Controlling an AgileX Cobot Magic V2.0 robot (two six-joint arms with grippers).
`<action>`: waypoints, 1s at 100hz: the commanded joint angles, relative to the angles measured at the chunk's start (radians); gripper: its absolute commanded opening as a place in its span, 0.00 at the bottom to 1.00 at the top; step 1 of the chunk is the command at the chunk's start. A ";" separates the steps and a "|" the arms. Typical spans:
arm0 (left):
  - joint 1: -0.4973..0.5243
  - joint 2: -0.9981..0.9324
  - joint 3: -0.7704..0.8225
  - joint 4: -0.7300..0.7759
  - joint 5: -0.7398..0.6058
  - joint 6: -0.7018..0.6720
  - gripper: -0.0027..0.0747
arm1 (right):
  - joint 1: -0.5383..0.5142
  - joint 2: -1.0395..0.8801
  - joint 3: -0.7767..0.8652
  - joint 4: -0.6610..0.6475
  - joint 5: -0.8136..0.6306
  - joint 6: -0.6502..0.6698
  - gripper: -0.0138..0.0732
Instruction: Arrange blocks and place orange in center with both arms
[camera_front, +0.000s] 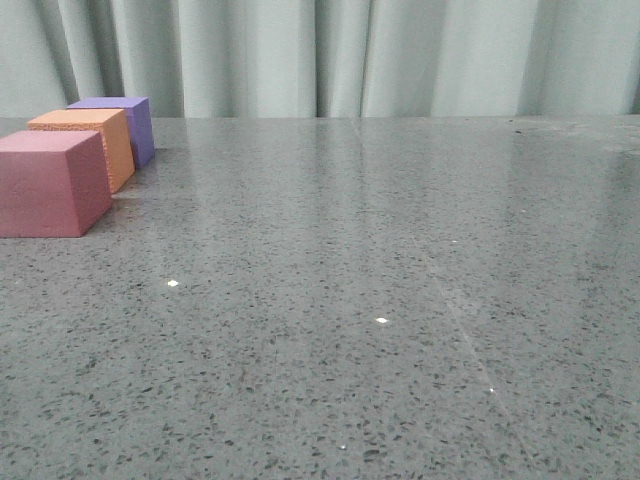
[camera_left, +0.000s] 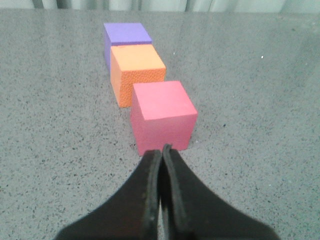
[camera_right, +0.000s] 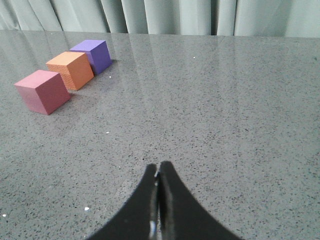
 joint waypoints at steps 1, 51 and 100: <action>-0.008 -0.005 -0.025 0.004 -0.083 0.000 0.01 | -0.001 0.008 -0.024 -0.025 -0.081 -0.011 0.02; -0.008 -0.005 -0.025 0.004 -0.083 0.000 0.01 | -0.001 0.008 -0.024 -0.025 -0.081 -0.011 0.02; 0.159 -0.067 0.059 -0.156 -0.244 0.296 0.01 | -0.001 0.008 -0.024 -0.025 -0.081 -0.011 0.02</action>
